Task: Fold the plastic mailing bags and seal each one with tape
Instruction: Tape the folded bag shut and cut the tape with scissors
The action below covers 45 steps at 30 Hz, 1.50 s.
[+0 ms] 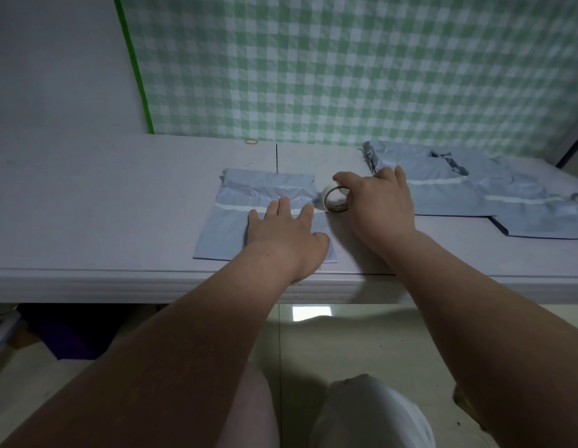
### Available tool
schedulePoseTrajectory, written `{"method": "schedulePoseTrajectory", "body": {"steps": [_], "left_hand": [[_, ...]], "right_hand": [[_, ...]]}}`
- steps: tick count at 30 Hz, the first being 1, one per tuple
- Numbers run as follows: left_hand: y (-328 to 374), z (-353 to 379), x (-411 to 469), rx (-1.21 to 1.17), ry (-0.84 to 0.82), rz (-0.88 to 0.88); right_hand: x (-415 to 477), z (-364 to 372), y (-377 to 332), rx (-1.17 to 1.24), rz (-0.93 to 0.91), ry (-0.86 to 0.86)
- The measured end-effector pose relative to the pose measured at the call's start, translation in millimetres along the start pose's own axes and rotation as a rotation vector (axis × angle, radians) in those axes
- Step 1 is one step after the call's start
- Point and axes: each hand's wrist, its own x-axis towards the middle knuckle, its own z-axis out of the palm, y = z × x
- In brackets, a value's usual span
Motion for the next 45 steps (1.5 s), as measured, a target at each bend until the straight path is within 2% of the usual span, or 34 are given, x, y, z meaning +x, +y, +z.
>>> {"method": "schedulePoseTrajectory", "body": {"steps": [14, 19, 23, 30, 38, 42, 45], "left_hand": [[-4, 7, -5, -0.106, 0.042, 0.007], [5, 7, -19, -0.116, 0.012, -0.013], [16, 9, -33, -0.109, -0.004, -0.032], [-2, 10, -37, -0.15, 0.106, 0.011], [-38, 12, -54, -0.042, 0.052, -0.126], [-38, 6, -58, -0.04, -0.043, -0.21], [-34, -5, -54, 0.072, -0.055, -0.247]], "right_hand": [[-3, -2, 3, 0.017, 0.065, -0.044], [-13, -7, 1, 0.046, 0.051, -0.017], [-25, -11, -5, 0.113, 0.116, 0.048], [-38, -8, -42, 0.172, 0.205, -0.007], [-45, -1, -46, 0.199, 0.253, 0.011], [-45, -5, -39, 0.342, 0.256, 0.015], [-45, -11, -33, 0.461, 0.265, 0.055]]}}
